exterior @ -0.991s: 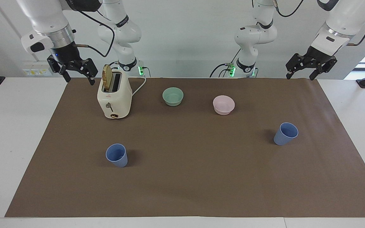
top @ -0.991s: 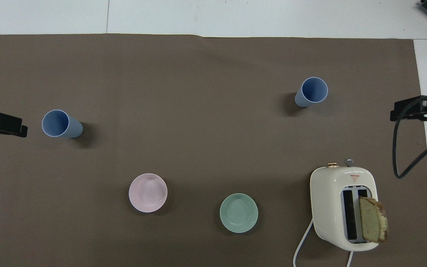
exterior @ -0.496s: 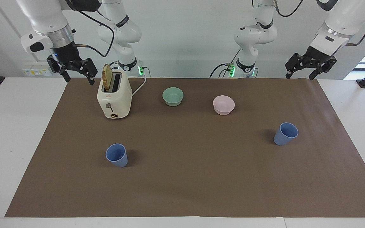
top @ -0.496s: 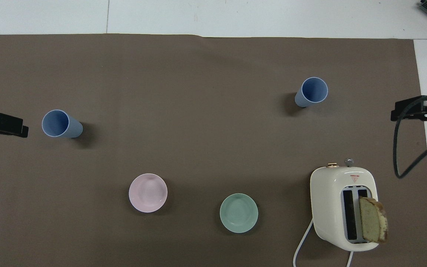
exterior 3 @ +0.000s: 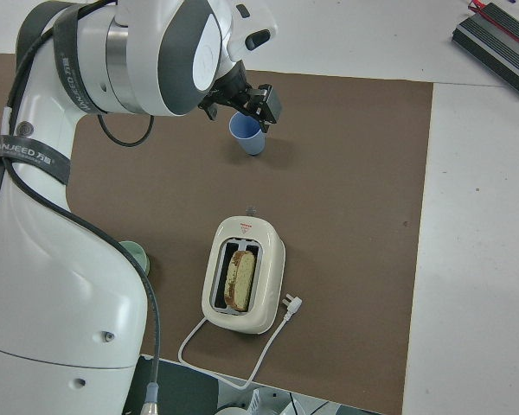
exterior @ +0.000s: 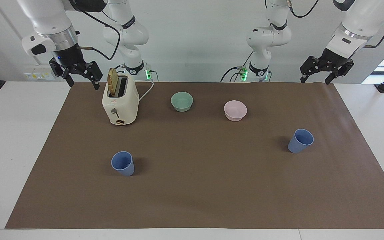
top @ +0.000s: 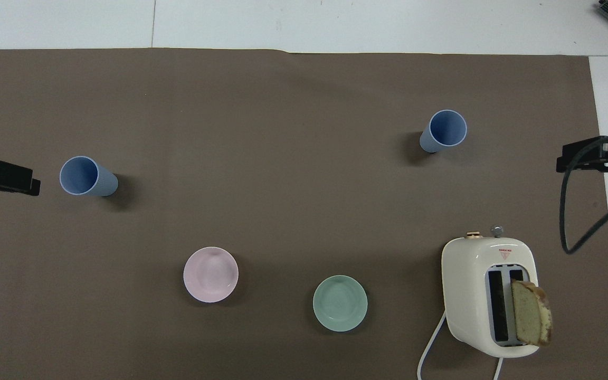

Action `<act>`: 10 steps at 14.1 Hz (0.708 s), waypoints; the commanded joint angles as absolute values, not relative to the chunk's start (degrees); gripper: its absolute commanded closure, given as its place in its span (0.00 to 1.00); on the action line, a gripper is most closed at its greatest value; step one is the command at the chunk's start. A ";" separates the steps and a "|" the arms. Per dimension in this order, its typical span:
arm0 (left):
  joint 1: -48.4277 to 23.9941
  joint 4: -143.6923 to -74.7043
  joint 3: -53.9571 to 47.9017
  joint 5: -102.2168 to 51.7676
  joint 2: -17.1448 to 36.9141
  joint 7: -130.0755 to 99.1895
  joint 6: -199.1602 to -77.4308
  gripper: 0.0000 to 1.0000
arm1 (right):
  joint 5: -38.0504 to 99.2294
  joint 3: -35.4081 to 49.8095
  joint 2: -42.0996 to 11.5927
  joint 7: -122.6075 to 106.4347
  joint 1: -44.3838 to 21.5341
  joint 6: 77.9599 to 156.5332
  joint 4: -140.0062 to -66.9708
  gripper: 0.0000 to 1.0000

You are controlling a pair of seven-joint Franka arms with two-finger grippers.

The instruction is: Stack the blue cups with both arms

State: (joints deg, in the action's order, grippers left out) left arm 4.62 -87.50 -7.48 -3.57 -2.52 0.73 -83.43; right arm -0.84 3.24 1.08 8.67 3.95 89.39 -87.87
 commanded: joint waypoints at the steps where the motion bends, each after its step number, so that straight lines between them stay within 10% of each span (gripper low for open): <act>1: 4.66 -89.38 -7.73 -2.64 -4.13 0.62 -83.50 0.00 | -0.88 3.52 0.97 7.65 4.48 88.33 -87.19 0.00; 10: 4.75 -89.38 -7.82 -1.23 -4.22 0.96 -83.67 0.00 | -0.88 3.95 0.97 7.56 4.04 89.03 -87.28 0.00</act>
State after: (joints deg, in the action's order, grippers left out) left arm 4.61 -87.52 -7.58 -2.25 -2.53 0.73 -83.41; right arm -0.84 3.45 1.08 8.67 3.91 89.39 -87.87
